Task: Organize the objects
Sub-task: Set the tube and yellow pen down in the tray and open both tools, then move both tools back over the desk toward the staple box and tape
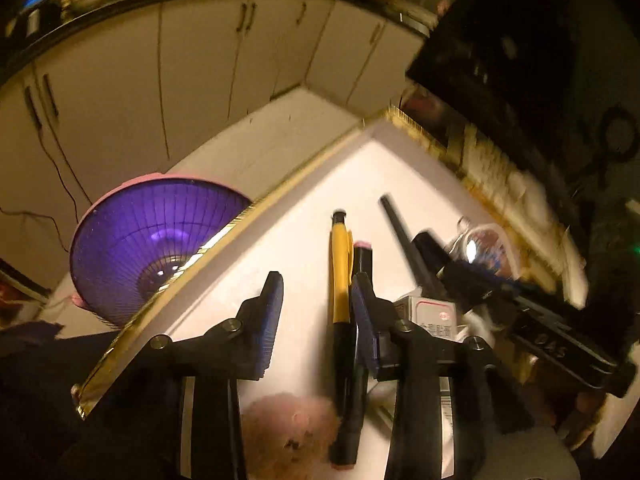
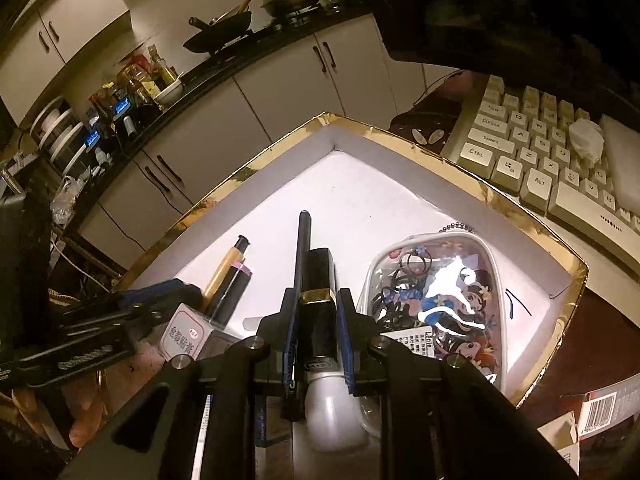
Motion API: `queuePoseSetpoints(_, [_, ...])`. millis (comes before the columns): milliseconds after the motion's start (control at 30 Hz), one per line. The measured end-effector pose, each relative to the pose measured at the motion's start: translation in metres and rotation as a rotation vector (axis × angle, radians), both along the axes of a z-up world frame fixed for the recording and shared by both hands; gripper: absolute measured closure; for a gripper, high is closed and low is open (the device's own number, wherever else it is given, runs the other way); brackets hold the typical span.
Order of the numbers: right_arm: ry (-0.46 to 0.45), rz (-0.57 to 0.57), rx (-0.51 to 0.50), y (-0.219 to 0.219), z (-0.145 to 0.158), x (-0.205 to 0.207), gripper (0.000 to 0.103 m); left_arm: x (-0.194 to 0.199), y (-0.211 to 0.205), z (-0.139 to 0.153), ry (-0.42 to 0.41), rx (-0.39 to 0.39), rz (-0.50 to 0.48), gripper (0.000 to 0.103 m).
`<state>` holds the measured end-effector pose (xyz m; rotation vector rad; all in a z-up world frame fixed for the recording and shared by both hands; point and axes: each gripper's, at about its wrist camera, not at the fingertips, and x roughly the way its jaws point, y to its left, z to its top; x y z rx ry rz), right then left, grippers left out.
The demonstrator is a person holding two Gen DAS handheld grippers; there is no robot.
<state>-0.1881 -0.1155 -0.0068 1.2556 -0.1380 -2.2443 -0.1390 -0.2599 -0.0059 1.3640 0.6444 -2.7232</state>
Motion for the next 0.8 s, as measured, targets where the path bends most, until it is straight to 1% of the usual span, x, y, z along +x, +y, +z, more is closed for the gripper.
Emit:
queuePoseSetpoints(33, [-0.004,0.008,-0.009,-0.001,0.000,0.001,0.084,0.008,-0.004,0.003,0.033,0.023,0.019,0.067])
queuePoseSetpoints(67, [-0.007,0.020,-0.025,-0.002,0.001,0.002,0.084,0.018,-0.009,0.005,0.084,0.053,0.047,0.066])
queuePoseSetpoints(100, [0.007,0.022,-0.039,-0.001,0.004,0.004,0.084,0.031,-0.013,0.008,0.126,0.065,0.076,0.065])
queuePoseSetpoints(167, [0.054,0.033,-0.036,-0.003,0.013,0.011,0.084,0.055,-0.012,0.013,0.182,0.063,0.084,0.064])
queuePoseSetpoints(200, [0.081,0.047,-0.038,-0.003,0.021,0.016,0.079,0.064,-0.010,0.014,0.200,0.062,0.075,0.064])
queuePoseSetpoints(233, [0.096,0.056,-0.045,-0.003,0.028,0.021,0.064,0.075,-0.006,0.017,0.221,0.060,0.061,0.064])
queuePoseSetpoints(267, [0.108,0.064,-0.053,-0.001,0.034,0.026,0.056,0.081,-0.004,0.018,0.232,0.061,0.052,0.064])
queuePoseSetpoints(300, [0.119,0.076,-0.061,0.001,0.042,0.033,0.045,0.090,-0.001,0.019,0.247,0.067,0.041,0.059])
queuePoseSetpoints(333, [0.125,0.083,-0.056,0.004,0.046,0.040,0.044,0.100,0.002,0.019,0.263,0.082,0.025,0.052])
queuePoseSetpoints(367, [0.125,0.085,-0.042,0.010,0.052,0.051,0.044,0.107,0.006,0.019,0.275,0.093,0.011,0.051])
queuePoseSetpoints(433, [0.125,0.088,-0.045,0.023,0.058,0.073,0.044,0.118,0.014,0.018,0.289,0.101,-0.013,0.051])
queuePoseSetpoints(567, [0.155,0.015,-0.057,0.058,0.059,0.124,0.044,0.129,0.040,0.019,0.317,0.126,-0.083,0.051])
queuePoseSetpoints(633, [0.150,-0.046,-0.054,0.076,0.051,0.145,0.044,0.130,0.055,0.022,0.333,0.130,-0.129,0.051])
queuePoseSetpoints(700, [0.139,-0.124,-0.051,0.093,0.040,0.155,0.044,0.133,0.069,0.025,0.345,0.129,-0.150,0.051])
queuePoseSetpoints(767, [0.097,-0.203,-0.046,0.111,0.024,0.159,0.044,0.131,0.083,0.027,0.340,0.117,-0.184,0.051])
queuePoseSetpoints(800, [0.058,-0.233,-0.035,0.119,0.014,0.160,0.044,0.131,0.090,0.028,0.336,0.112,-0.202,0.051])
